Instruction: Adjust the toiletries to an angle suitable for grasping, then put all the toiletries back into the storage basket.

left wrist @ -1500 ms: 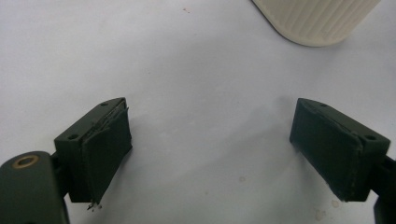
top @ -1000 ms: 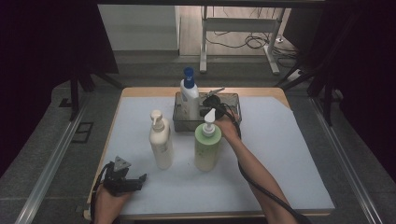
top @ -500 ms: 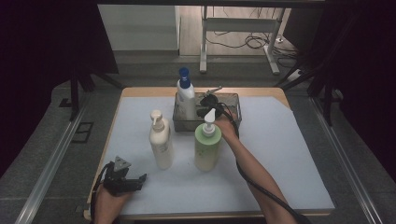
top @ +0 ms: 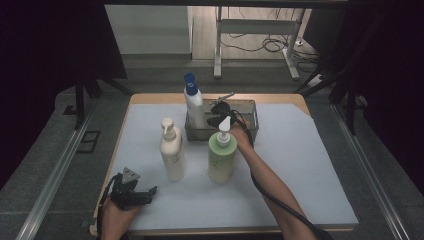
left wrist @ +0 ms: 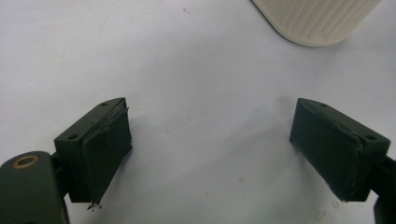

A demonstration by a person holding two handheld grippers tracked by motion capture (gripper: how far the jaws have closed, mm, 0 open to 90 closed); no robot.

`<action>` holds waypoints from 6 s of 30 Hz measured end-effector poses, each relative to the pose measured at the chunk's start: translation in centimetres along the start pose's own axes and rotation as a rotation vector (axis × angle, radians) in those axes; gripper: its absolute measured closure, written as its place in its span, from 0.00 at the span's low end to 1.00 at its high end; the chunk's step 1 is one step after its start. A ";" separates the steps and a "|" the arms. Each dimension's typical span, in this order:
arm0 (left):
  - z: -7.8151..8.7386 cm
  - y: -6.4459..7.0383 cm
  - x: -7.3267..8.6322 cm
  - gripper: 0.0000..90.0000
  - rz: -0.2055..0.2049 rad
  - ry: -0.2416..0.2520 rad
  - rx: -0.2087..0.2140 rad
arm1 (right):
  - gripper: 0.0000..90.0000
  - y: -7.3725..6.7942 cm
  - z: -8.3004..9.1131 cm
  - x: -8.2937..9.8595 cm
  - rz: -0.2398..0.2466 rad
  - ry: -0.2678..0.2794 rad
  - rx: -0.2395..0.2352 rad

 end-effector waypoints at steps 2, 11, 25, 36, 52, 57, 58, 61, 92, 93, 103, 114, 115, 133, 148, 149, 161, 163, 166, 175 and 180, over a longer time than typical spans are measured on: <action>0.0 0.0 0.0 0.13 0.000 0.000 0.000 | 0.95 0.0 -0.1 0.0 0.004 -0.004 0.003; 0.0 0.0 0.0 0.13 0.000 0.001 0.000 | 0.95 -0.5 0.0 -0.1 0.019 -0.003 -0.011; 0.0 0.0 0.0 0.13 0.000 0.000 0.000 | 0.98 -1.4 0.3 -0.4 0.022 0.010 -0.064; 0.0 0.0 0.0 0.13 0.000 0.000 0.000 | 0.99 -2.2 0.3 -0.5 0.041 0.015 -0.087; 0.0 0.0 0.0 0.13 0.000 0.001 -0.001 | 0.64 -0.2 1.9 0.3 0.029 0.059 -0.058; 0.0 0.0 0.0 0.13 -0.001 0.001 -0.001 | 0.52 0.1 3.1 0.3 0.031 0.088 -0.073; 0.0 0.0 0.0 0.13 -0.001 0.001 -0.001 | 0.50 0.1 3.4 0.3 0.030 0.091 -0.077; 0.0 0.0 0.0 0.13 0.000 0.002 -0.001 | 0.45 0.3 4.0 0.4 0.031 0.107 -0.072; 0.0 0.0 0.0 0.13 -0.001 0.003 -0.001 | 0.02 2.4 10.8 3.3 0.064 0.172 -0.029; 0.0 0.0 0.0 0.13 -0.001 0.002 -0.002 | 0.01 2.4 11.0 3.4 0.072 0.173 -0.027; 0.0 0.0 0.0 0.13 -0.001 0.003 -0.003 | 0.00 3.5 13.4 5.3 0.068 0.188 -0.003; 0.0 0.0 0.0 0.13 -0.002 0.002 -0.004 | 0.00 2.7 15.9 7.8 0.070 0.193 -0.024; 0.0 0.0 0.0 0.13 -0.003 0.002 -0.005 | 0.00 2.7 16.0 8.2 0.075 0.189 -0.022; 0.0 0.0 0.0 0.13 -0.002 0.002 -0.005 | 0.00 0.8 17.5 11.9 0.100 0.156 -0.065; 0.0 0.0 0.0 0.13 -0.006 0.002 -0.006 | 0.00 -3.0 17.6 12.9 0.106 0.115 -0.157; 0.0 0.0 0.0 0.14 -0.006 0.002 -0.006 | 0.00 -3.2 17.5 12.8 0.109 0.114 -0.162; 0.0 0.0 0.0 0.14 -0.005 0.003 -0.006 | 0.01 -6.1 16.8 11.9 0.147 0.118 -0.215; 0.0 0.0 0.0 0.13 -0.004 0.004 -0.006 | 0.02 -6.4 16.7 11.5 0.154 0.122 -0.219; 0.0 0.0 0.0 0.13 -0.003 0.004 -0.007 | 0.03 -6.7 16.5 10.8 0.156 0.140 -0.216; 0.0 0.0 0.0 0.14 -0.004 0.004 -0.006 | 0.05 -7.1 15.5 9.2 0.143 0.180 -0.205; 0.0 0.0 0.0 0.14 -0.003 0.004 -0.006 | 0.07 -7.4 14.8 8.4 0.138 0.196 -0.205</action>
Point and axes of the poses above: each handheld gripper's, and its own axes: z roughly backward along the jaws, x roughly out of its underside, y roughly to its right, the point moved 9 cm from there along -z, roughly forward along the jaws, and after that the axes turned 4 degrees about x, right-handed, at the moved point
